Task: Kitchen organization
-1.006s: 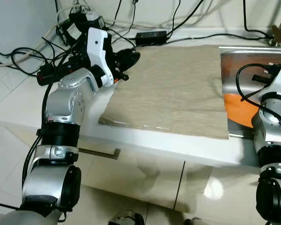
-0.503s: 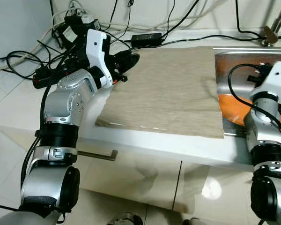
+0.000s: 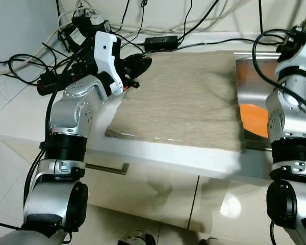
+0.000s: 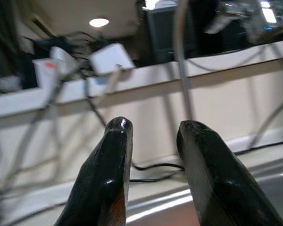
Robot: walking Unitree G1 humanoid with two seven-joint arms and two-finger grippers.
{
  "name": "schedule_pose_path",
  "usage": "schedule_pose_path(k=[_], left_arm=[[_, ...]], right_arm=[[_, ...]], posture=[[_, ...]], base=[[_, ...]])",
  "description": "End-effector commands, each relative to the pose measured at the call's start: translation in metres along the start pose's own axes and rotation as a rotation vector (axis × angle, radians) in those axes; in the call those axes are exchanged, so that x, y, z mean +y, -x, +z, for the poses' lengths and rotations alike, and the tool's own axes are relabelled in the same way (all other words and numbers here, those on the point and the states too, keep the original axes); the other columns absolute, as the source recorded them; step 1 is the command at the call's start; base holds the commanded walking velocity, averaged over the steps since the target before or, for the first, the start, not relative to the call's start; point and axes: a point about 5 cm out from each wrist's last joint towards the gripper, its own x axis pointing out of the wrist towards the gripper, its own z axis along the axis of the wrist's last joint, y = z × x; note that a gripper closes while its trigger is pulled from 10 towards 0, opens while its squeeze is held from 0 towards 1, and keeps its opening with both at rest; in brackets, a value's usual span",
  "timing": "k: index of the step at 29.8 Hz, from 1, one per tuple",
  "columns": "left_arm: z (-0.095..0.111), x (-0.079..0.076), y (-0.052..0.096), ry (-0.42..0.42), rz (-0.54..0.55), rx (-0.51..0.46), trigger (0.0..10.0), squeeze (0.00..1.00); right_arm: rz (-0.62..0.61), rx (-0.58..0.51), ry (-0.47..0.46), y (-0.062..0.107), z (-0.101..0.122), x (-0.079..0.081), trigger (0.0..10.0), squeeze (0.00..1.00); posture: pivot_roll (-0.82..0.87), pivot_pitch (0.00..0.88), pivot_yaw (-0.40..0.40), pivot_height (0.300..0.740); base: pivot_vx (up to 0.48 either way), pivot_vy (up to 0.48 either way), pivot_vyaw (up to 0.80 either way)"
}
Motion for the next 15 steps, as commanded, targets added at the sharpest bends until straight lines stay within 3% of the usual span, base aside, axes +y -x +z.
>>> schedule_pose_path(k=[1,5,6,8,15], left_arm=[[-0.004,0.002,-0.001,-0.011,0.029,0.011,10.0,0.00],[-0.008,0.004,-0.003,-0.002,0.104,-0.012,10.0,0.00],[-0.008,0.004,-0.003,-0.002,0.104,-0.012,10.0,0.00],[-0.008,0.006,-0.005,-0.007,0.162,-0.035,10.0,0.00],[-0.005,0.002,-0.011,-0.002,0.223,-0.091,10.0,0.00]], right_arm=[[0.060,-0.005,-0.051,-0.001,0.009,0.014,10.0,0.00],[0.225,0.067,-0.218,0.021,0.008,0.055,10.0,0.00],[0.225,0.067,-0.218,0.021,0.008,0.055,10.0,0.00],[0.286,0.120,-0.283,0.036,0.005,0.075,10.0,0.00],[0.399,0.184,-0.307,0.059,0.000,0.094,10.0,0.00]], posture=[[0.00,0.000,0.105,0.732],[0.00,0.000,0.083,0.732],[0.00,0.000,0.083,0.732],[0.00,0.000,0.072,0.732],[-0.01,0.000,0.053,0.732]], base=[[0.000,0.000,0.00],[0.000,0.000,0.00],[0.000,0.000,0.00],[0.000,0.000,0.00],[0.000,0.000,0.00]])
